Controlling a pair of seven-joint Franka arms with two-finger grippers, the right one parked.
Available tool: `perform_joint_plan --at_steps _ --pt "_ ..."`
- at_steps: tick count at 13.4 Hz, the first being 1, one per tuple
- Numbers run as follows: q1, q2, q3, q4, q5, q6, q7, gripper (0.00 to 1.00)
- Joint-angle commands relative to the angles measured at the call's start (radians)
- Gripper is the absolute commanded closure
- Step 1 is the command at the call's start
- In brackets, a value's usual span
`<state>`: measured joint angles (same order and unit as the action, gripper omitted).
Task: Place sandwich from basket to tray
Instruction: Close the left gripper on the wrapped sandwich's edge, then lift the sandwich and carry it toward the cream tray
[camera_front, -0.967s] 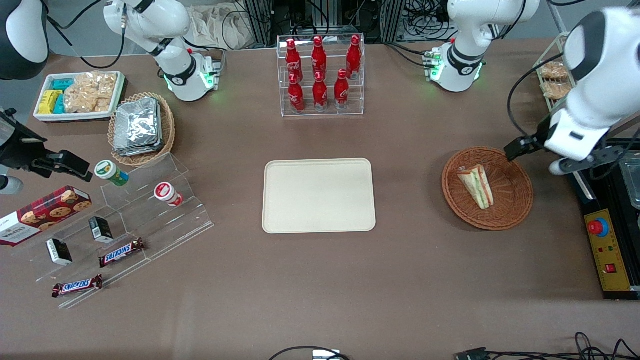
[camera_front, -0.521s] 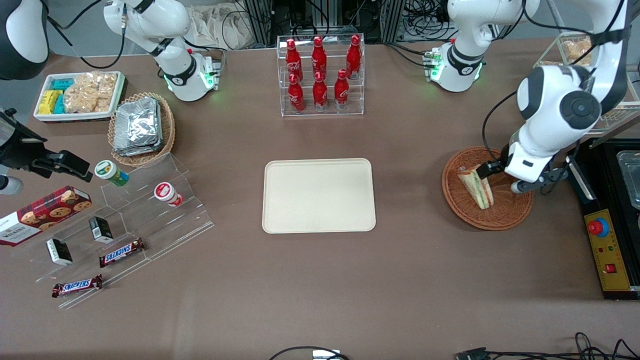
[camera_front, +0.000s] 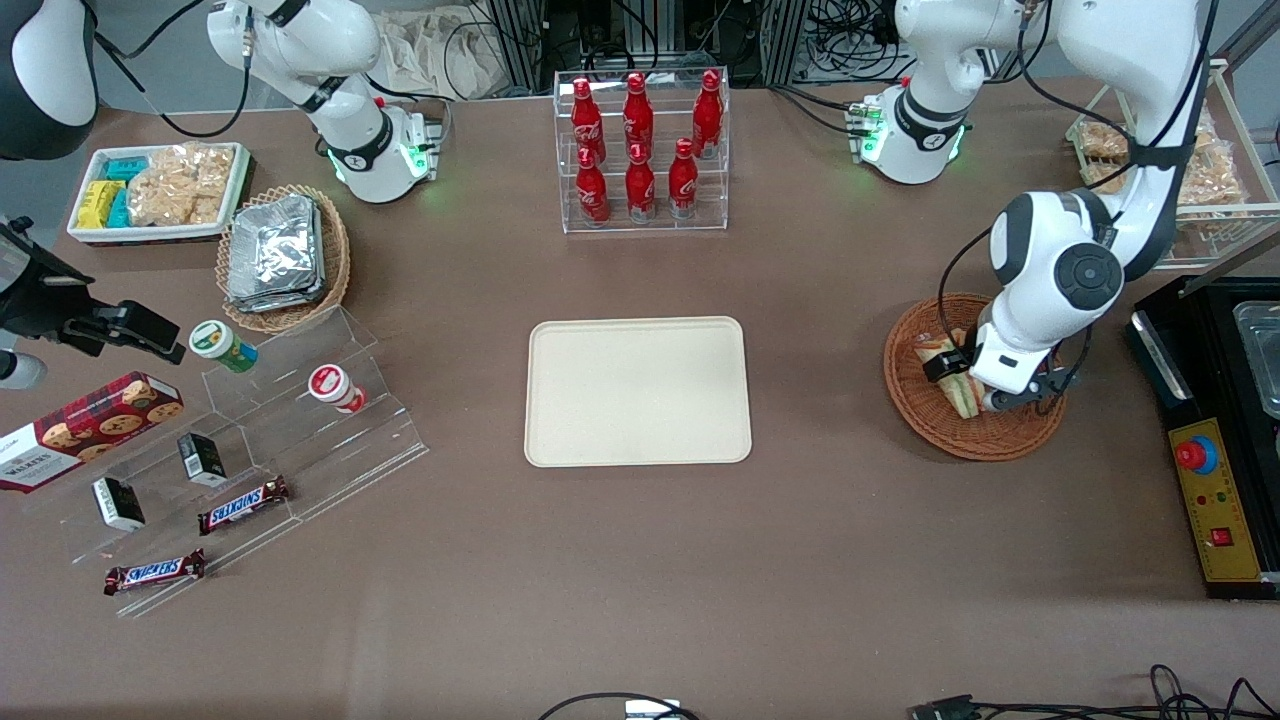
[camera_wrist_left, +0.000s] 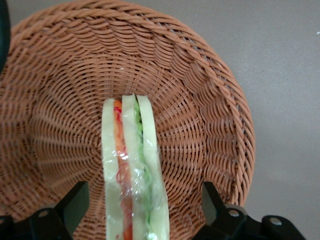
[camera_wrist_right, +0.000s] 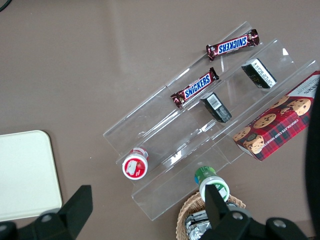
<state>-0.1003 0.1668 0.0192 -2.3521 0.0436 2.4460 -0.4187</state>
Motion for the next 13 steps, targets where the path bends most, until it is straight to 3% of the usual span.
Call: perform_joint_plan --at_steps 1,4,5,7,8,10,13 --pt "-0.006 0.022 -0.002 -0.041 0.004 0.077 -0.025 0.01" --pt "-0.007 0.042 -0.002 -0.058 0.004 0.097 -0.025 0.08" --pt "-0.01 0.045 -0.002 -0.059 0.004 0.097 -0.025 0.29" --pt "-0.01 0.042 -0.002 -0.059 0.004 0.097 -0.023 0.83" --pt "-0.012 0.042 -0.004 -0.059 0.004 0.096 -0.023 0.95" --pt "-0.012 0.03 -0.007 -0.056 0.004 0.081 -0.023 0.95" --pt "-0.012 -0.09 -0.043 -0.02 0.004 -0.111 -0.051 0.96"
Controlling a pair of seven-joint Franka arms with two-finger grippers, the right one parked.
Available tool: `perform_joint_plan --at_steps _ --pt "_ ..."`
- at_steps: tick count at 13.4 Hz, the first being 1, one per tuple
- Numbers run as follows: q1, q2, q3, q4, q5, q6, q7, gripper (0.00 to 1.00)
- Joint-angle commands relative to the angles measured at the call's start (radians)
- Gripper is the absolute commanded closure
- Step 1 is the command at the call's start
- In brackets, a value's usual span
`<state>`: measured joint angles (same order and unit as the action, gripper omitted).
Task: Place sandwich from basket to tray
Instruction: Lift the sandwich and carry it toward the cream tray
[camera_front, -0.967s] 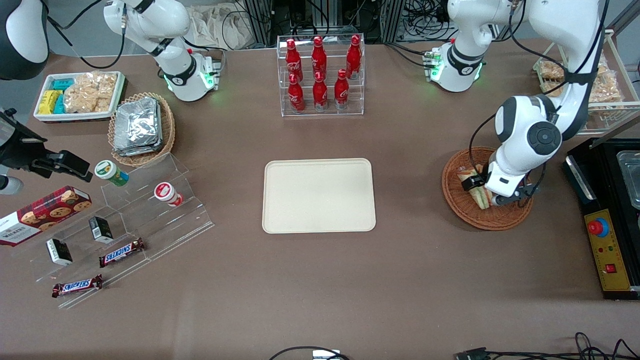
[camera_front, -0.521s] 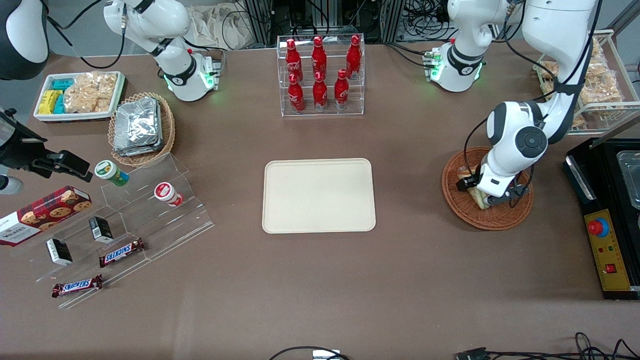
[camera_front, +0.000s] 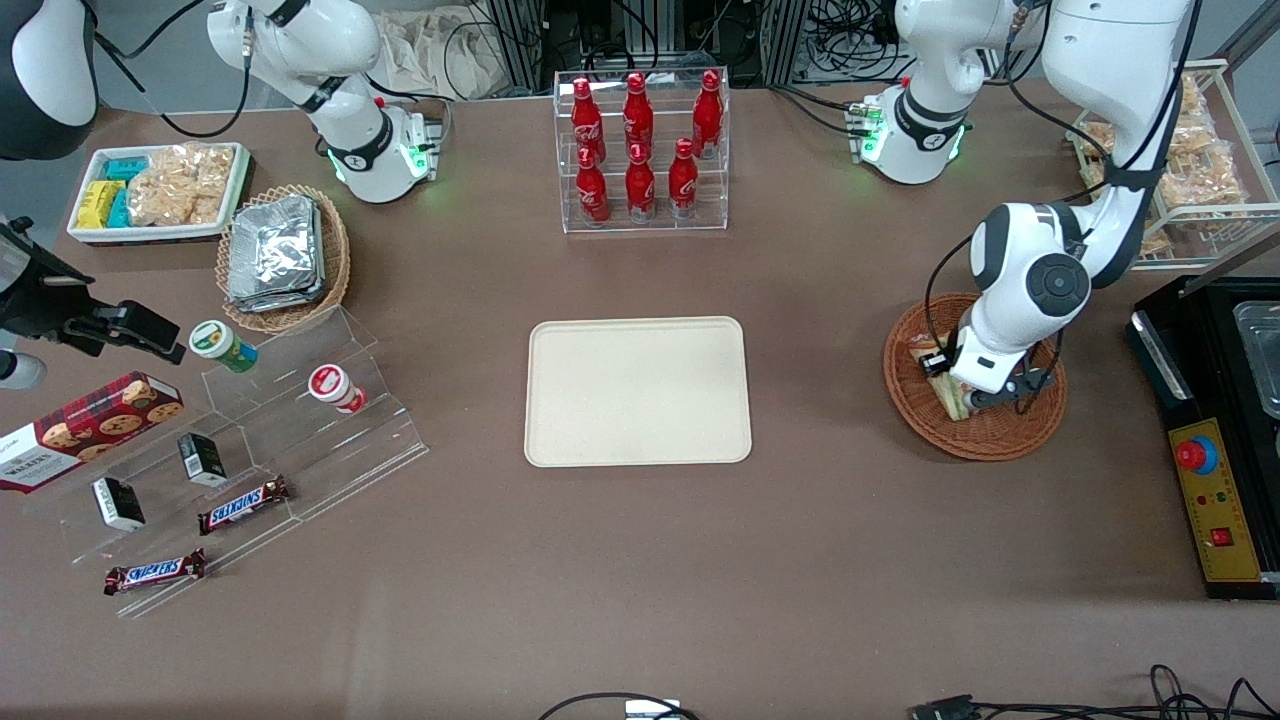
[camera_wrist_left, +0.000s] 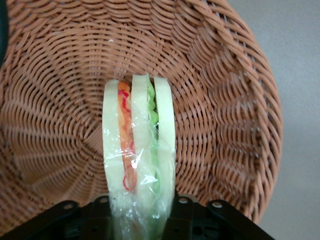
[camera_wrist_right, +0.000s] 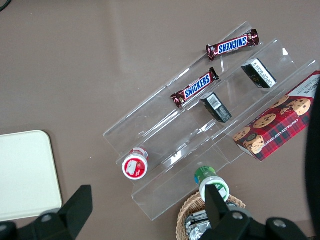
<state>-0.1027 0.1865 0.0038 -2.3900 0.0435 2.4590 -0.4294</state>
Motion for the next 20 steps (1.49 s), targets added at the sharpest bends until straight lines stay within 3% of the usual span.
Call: perform_joint_plan --at_steps 1,5,10,14,18,20 --pt "-0.009 -0.16 -0.033 0.041 0.004 -0.206 -0.04 0.95" --pt "-0.009 -0.278 -0.036 0.268 0.001 -0.565 -0.023 0.95" --pt "-0.011 -0.248 -0.074 0.676 -0.019 -0.946 -0.022 0.96" --pt "-0.009 -0.181 -0.261 0.822 -0.022 -0.976 -0.038 0.95" --pt "-0.009 0.029 -0.537 1.089 -0.01 -1.06 -0.118 0.95" --pt "-0.011 0.089 -0.608 1.137 -0.005 -1.052 -0.204 0.94"
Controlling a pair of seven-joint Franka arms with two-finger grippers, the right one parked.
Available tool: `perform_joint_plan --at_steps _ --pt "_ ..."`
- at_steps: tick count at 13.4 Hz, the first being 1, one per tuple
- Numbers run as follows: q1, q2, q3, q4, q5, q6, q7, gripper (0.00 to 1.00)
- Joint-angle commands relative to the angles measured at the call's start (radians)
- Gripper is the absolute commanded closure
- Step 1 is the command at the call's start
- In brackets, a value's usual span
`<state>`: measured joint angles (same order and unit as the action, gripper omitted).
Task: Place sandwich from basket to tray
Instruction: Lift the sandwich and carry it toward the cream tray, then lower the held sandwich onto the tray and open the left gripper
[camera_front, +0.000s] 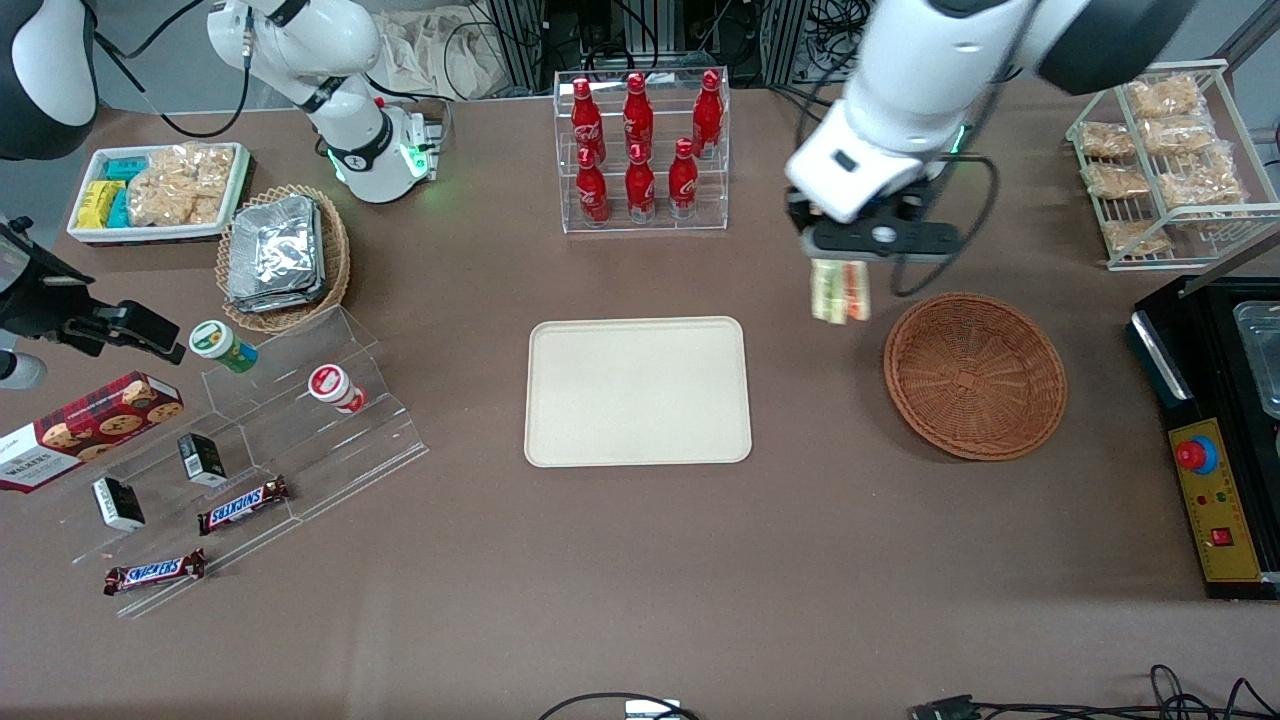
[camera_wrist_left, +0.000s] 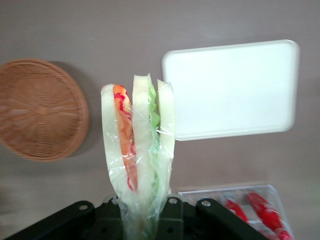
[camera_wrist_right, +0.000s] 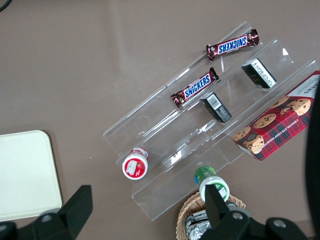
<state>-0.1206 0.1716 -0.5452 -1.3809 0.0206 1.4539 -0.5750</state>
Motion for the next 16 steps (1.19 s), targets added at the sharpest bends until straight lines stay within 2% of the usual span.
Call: perform_joint_plan --at_steps 1,4,5,9,11,14,16 --pt "0.007 0.115 -0.073 0.125 0.022 -0.041 -0.074 0.94" --pt "-0.023 0.153 -0.078 0.085 0.102 0.005 -0.111 0.94" --pt "-0.031 0.173 -0.078 0.066 0.108 0.038 -0.112 0.93" --pt "-0.039 0.187 -0.075 -0.149 0.168 0.291 -0.132 0.92" --pt "-0.036 0.236 -0.073 -0.217 0.232 0.386 -0.14 0.92" --pt "-0.034 0.354 -0.068 -0.221 0.294 0.459 -0.163 0.92" --pt "-0.04 0.42 -0.068 -0.224 0.352 0.541 -0.253 0.92"
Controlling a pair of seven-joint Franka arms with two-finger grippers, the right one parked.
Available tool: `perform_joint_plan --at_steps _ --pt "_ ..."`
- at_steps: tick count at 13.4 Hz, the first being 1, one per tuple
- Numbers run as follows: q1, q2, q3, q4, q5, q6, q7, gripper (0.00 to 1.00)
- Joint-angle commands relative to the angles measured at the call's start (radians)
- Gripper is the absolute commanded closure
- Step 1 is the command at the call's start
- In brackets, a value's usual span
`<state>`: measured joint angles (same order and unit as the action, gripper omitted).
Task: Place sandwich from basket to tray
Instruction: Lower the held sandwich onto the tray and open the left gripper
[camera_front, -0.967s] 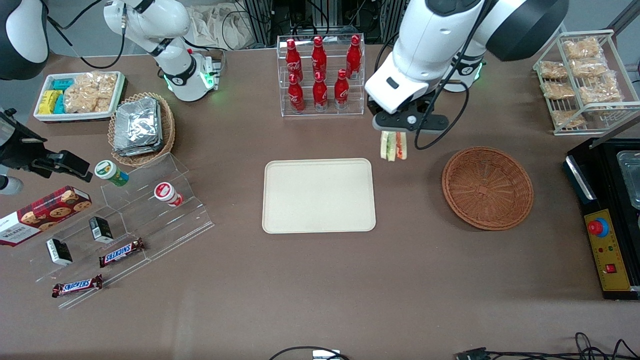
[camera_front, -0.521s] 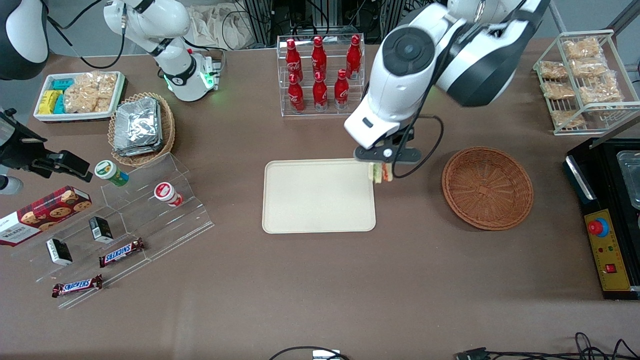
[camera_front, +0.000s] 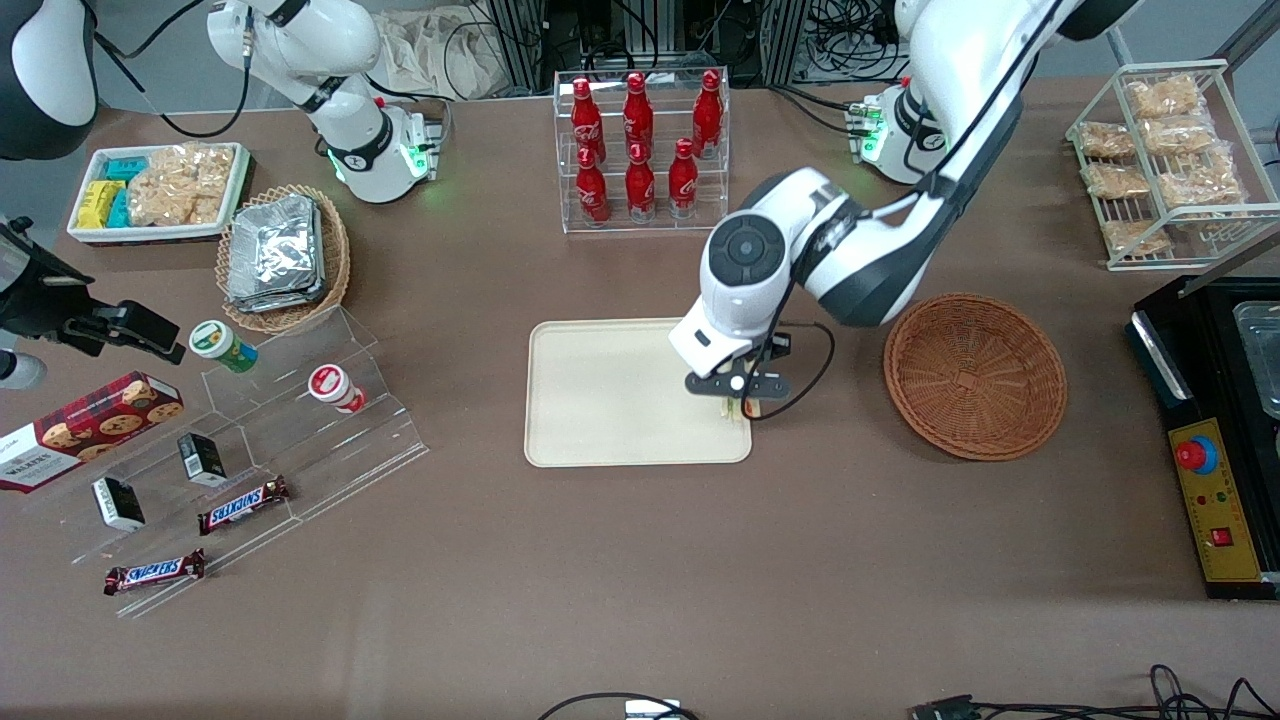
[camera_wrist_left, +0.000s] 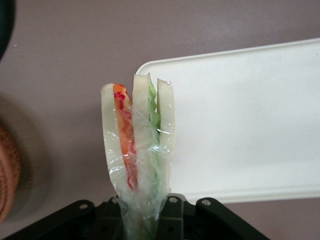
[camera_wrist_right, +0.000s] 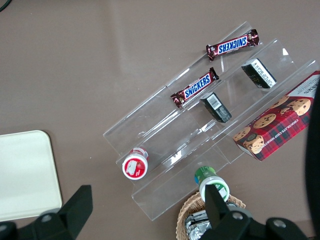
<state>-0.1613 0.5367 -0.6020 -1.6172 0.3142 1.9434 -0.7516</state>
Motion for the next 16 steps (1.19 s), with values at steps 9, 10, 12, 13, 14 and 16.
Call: perform_joint_plan --at_steps 9,10,12,13,14,16 --pt "-0.046 0.197 -0.012 -0.013 0.195 0.166 -0.202 0.9" --pt "-0.044 0.198 -0.012 -0.026 0.209 0.175 -0.206 0.9" --pt "-0.041 0.197 -0.01 -0.044 0.22 0.195 -0.206 0.87" --pt "-0.041 0.198 -0.01 -0.046 0.22 0.206 -0.206 0.84" --pt "-0.04 0.198 -0.009 -0.049 0.221 0.212 -0.206 0.74" --pt "-0.04 0.197 -0.008 -0.049 0.22 0.213 -0.207 0.13"
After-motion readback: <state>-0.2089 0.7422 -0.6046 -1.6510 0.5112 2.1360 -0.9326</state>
